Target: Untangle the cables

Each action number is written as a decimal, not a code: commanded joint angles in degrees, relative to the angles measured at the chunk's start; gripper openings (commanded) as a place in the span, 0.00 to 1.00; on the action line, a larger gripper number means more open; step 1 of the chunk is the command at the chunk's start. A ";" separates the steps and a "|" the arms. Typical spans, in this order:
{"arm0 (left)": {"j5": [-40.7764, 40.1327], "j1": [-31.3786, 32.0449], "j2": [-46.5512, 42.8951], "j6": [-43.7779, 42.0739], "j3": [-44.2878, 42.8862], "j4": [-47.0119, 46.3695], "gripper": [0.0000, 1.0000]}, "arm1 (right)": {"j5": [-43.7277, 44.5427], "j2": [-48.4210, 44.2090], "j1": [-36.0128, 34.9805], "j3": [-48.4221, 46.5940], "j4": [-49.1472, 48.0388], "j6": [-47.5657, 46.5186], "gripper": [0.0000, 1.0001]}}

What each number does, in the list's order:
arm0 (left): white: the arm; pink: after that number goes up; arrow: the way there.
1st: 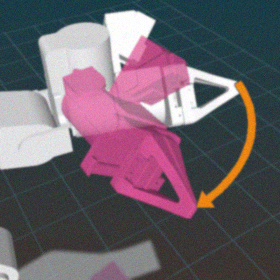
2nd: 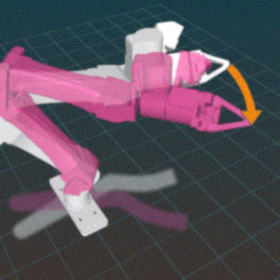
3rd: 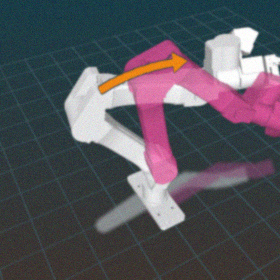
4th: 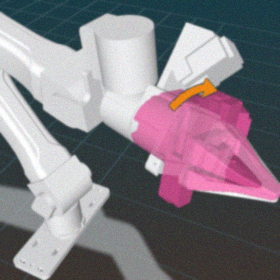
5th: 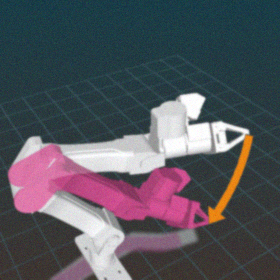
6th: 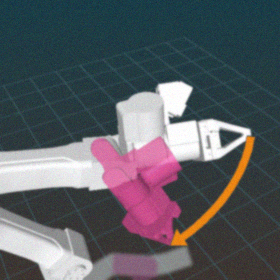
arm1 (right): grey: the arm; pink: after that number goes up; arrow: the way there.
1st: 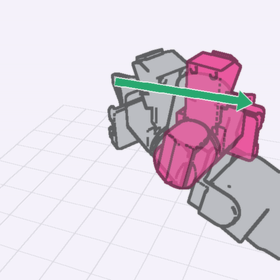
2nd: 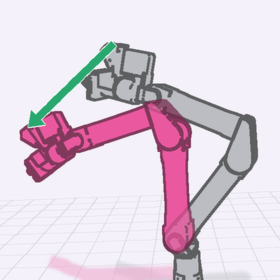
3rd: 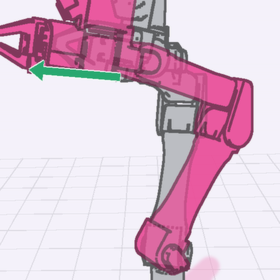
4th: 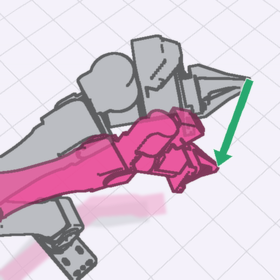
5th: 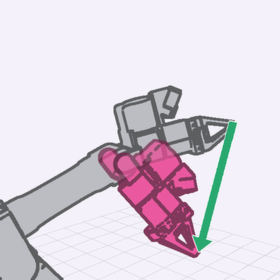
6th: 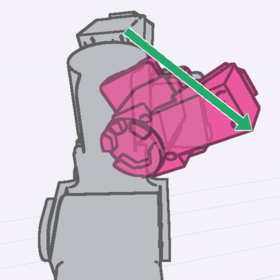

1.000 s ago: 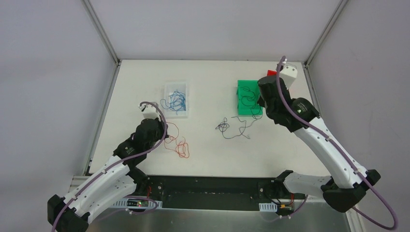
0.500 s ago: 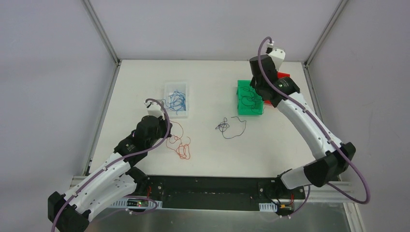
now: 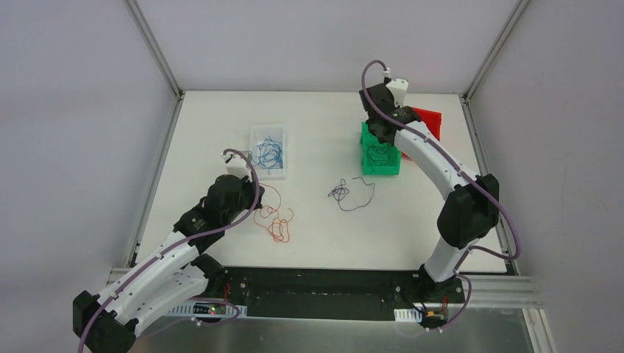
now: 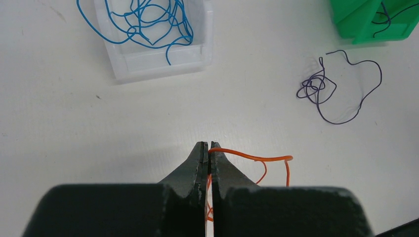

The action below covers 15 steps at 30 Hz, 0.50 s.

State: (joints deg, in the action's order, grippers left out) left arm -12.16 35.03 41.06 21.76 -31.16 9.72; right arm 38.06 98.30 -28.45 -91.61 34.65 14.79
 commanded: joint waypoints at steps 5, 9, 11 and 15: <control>1.07 -0.31 -1.17 -0.64 -2.70 -1.67 0.00 | -1.37 -0.50 2.27 -9.42 0.37 -2.30 0.00; 1.53 -0.26 -1.16 0.10 -2.78 -1.63 0.00 | -2.47 -0.52 3.25 -12.92 1.37 -3.06 0.00; 1.61 -0.31 -0.99 0.36 -2.81 -1.63 0.00 | -3.16 -0.28 3.62 -13.14 1.21 -3.05 0.00; 2.24 -0.31 -0.87 0.63 -2.81 -1.63 0.00 | -4.56 0.63 4.01 -11.32 0.78 -2.54 0.00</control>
State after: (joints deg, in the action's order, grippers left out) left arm -11.09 35.03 40.49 21.76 -31.68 9.74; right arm 35.44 99.37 -24.80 -103.24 35.38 12.82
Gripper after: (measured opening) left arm 0.011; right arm 0.012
